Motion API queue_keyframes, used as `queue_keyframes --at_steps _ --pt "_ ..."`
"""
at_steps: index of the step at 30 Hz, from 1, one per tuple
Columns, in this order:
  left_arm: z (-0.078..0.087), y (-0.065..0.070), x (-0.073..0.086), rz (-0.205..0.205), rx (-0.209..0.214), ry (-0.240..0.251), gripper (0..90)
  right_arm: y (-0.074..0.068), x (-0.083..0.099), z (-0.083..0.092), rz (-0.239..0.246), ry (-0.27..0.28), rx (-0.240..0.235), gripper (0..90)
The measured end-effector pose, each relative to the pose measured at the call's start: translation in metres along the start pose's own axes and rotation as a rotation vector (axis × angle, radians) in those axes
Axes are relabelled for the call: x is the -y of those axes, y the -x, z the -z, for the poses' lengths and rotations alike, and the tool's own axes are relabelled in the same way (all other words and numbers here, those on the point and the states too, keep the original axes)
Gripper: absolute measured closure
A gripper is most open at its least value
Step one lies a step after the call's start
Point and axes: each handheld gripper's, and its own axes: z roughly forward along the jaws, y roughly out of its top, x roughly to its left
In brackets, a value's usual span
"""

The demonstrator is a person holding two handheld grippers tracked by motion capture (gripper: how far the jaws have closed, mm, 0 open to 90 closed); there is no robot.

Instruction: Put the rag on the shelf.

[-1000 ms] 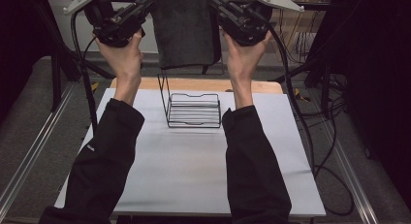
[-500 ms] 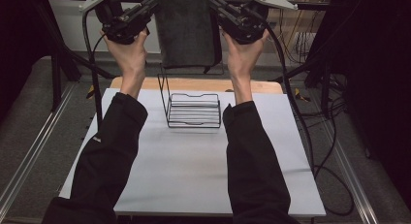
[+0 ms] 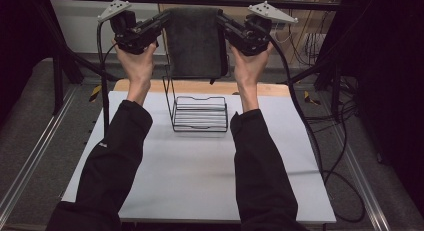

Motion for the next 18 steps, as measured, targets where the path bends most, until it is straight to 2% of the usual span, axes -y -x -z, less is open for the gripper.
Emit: queue_keyframes --at_steps 8,15,18 --pt "0.005 -0.003 0.015 -0.011 0.016 -0.039 80.6 0.001 0.014 0.003 -0.004 -0.025 -0.004 81.2" --pt "0.012 -0.003 0.034 -0.021 0.032 -0.089 80.6 0.005 0.042 0.01 -0.033 -0.057 -0.022 81.2" --pt "0.014 -0.004 0.04 -0.025 0.036 -0.104 80.5 0.005 0.048 0.011 -0.033 -0.064 -0.025 81.2"
